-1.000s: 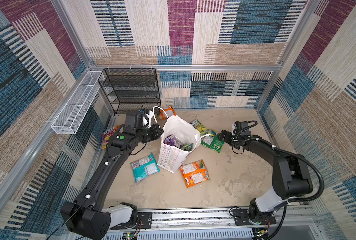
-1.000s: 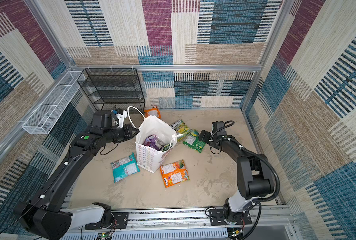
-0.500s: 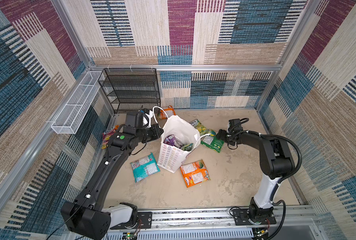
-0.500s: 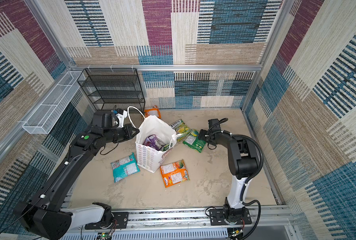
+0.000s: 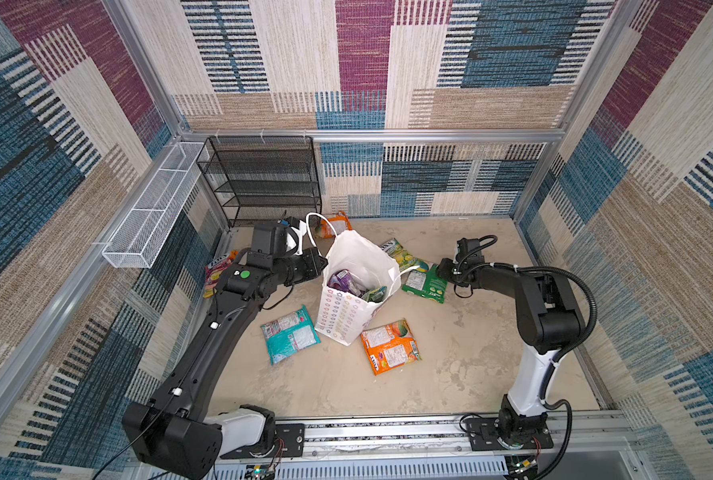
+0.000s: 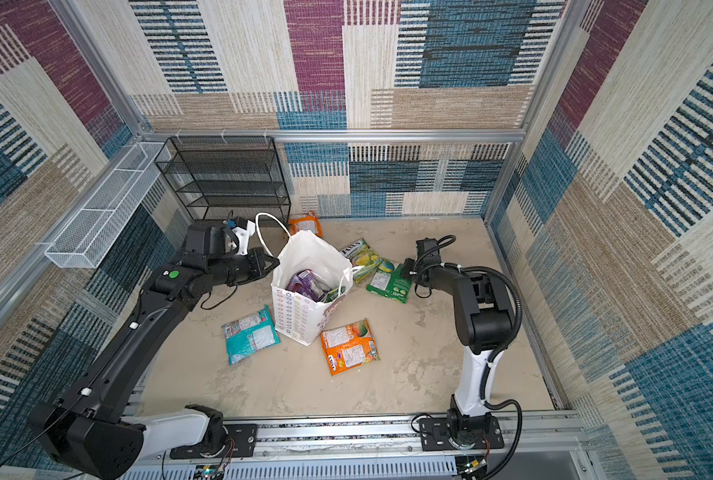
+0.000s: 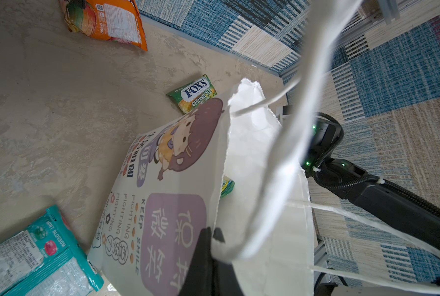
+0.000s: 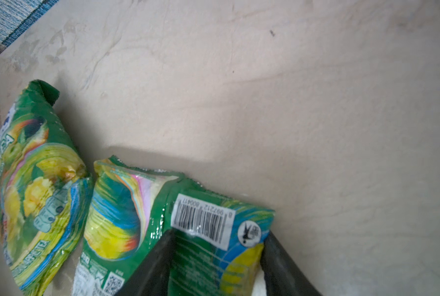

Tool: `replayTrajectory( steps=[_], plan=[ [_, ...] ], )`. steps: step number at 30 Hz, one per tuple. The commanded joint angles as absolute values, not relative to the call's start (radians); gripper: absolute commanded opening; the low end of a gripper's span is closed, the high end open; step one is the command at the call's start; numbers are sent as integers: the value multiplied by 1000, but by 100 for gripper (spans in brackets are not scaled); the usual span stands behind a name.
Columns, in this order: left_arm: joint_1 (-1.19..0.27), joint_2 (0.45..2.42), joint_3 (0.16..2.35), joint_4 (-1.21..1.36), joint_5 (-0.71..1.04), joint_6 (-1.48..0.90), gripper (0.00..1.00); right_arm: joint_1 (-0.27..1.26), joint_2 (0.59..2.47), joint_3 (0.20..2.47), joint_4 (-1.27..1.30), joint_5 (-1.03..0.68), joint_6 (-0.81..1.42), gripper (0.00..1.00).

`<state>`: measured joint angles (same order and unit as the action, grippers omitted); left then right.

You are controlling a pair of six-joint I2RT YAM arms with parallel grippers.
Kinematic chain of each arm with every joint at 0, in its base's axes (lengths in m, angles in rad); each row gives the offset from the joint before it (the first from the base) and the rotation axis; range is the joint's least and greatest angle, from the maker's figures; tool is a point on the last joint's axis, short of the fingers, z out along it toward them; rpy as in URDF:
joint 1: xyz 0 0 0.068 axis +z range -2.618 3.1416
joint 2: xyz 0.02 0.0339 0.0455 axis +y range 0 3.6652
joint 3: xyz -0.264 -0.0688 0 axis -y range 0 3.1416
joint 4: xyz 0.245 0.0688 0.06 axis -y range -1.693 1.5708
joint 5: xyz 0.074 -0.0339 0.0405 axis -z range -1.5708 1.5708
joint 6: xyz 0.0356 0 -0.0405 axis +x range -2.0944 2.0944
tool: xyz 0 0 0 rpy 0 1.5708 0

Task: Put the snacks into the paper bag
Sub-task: 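Close the right gripper on the green spring tea packet's edge and lift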

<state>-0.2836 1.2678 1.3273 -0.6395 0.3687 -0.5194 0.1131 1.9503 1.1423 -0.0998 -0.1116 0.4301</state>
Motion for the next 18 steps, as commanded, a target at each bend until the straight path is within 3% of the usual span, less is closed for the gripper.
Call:
replayTrajectory(
  steps=[1,6,10,18],
  plan=[
    [-283,1264,1328,-600,367,-509,0,118,1969,1107,-226,-189,457,46],
    [-284,1262,1329,-600,365,-508,0,115,1924,1069,-173,-268,485,37],
    [-284,1258,1330,-601,368,-508,0,104,1884,1051,-149,-322,515,23],
    [-284,1252,1332,-601,367,-508,0,98,1724,1011,-133,-339,554,13]
  ],
)
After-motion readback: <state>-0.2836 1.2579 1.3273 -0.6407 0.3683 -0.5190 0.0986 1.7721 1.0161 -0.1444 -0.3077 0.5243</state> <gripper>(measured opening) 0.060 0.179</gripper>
